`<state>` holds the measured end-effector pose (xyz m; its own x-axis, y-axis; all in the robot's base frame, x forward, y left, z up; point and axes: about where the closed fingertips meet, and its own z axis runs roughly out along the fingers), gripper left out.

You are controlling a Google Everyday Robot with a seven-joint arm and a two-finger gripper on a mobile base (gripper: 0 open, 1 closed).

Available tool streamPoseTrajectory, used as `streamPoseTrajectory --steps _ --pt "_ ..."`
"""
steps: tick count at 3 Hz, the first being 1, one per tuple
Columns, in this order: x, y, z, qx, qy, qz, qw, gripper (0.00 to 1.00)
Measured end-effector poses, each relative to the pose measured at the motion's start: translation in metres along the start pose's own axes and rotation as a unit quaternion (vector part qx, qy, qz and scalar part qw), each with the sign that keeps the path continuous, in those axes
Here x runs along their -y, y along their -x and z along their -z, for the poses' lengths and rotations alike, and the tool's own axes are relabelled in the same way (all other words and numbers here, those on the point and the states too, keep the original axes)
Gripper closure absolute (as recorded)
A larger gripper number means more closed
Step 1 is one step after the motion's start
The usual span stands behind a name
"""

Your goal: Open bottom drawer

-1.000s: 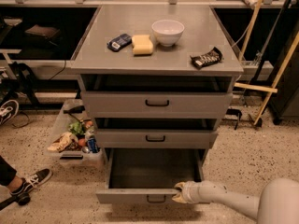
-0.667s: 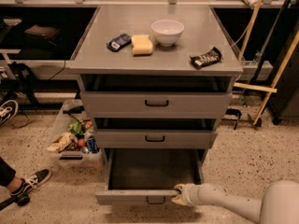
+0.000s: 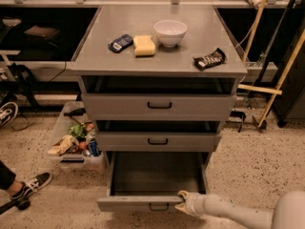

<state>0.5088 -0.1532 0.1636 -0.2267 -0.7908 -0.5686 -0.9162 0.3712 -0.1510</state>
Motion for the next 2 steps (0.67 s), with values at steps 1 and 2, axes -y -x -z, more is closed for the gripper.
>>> streamPoseTrajectory --steps 1,2 --pt "0.003 0.005 0.004 0.000 0.000 0.000 1.0000 1.00" --pt "-0.012 0.009 0.003 0.010 0.001 0.007 0.9999 1.00"
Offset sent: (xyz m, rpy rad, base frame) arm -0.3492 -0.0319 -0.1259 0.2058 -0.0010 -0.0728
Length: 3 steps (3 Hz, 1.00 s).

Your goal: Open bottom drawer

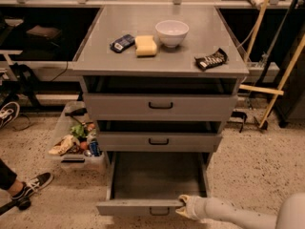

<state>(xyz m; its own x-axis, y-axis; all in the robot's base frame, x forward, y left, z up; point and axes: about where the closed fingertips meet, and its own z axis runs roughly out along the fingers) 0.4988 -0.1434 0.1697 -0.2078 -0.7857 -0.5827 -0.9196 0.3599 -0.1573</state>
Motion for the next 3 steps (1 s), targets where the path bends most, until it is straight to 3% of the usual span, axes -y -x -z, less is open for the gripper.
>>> streamPoseTrajectory --steps 2,3 --pt "-0.0073 -0.0014 0.0058 0.002 0.000 -0.002 1.0000 1.00" --pt "-0.0073 -0.0014 0.0058 0.002 0.000 -0.002 1.0000 0.83"
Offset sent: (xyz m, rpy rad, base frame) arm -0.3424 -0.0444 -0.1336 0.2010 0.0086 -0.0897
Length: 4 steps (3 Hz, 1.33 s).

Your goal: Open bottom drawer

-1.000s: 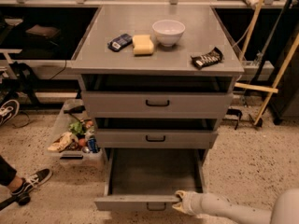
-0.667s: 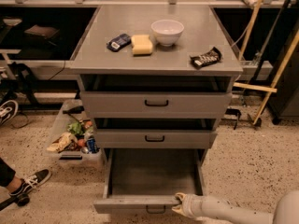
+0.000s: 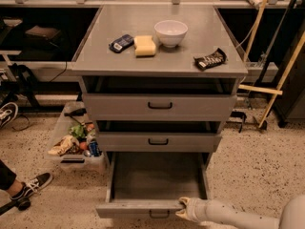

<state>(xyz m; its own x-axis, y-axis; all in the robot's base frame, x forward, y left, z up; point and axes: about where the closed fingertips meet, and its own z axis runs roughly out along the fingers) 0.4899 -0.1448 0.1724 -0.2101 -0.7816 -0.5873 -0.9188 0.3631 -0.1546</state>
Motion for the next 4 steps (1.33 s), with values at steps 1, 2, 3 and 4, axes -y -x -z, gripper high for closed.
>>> streamPoseTrajectory --steps 1,2,3,4 --pt "0.0000 0.0000 0.0000 0.000 0.000 0.000 1.0000 0.59" --pt "0.0000 0.0000 0.0000 0.000 0.000 0.000 1.0000 0.36" --pt "-0.0001 0.0000 -0.0001 0.000 0.000 0.000 1.0000 0.13" --pt "-0.0001 0.0000 -0.0001 0.000 0.000 0.000 1.0000 0.00"
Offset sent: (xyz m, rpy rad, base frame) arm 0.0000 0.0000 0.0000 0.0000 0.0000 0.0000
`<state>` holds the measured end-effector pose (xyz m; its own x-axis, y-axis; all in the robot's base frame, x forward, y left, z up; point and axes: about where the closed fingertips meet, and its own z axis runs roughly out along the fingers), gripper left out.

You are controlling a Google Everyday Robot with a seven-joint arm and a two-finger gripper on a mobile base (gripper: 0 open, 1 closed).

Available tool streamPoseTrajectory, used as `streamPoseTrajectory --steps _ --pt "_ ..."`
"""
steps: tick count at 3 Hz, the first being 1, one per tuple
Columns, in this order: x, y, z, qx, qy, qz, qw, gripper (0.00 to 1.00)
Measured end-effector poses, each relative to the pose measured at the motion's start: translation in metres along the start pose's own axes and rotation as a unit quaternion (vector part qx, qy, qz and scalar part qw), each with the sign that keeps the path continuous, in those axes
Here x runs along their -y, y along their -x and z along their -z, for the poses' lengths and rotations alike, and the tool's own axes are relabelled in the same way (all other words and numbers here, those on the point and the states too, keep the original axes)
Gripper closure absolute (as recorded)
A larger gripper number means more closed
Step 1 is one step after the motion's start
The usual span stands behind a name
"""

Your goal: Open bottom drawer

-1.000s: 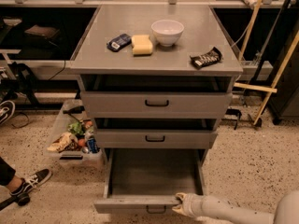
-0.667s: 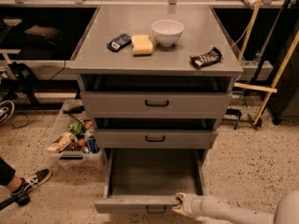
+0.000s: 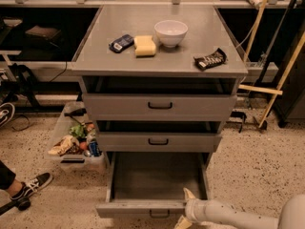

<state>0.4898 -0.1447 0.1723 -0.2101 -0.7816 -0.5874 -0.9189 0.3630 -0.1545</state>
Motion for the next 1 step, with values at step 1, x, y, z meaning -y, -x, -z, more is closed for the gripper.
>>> streamPoseTrajectory --steps 1 --pt "0.0000 0.0000 0.0000 0.000 0.000 0.000 1.0000 0.00"
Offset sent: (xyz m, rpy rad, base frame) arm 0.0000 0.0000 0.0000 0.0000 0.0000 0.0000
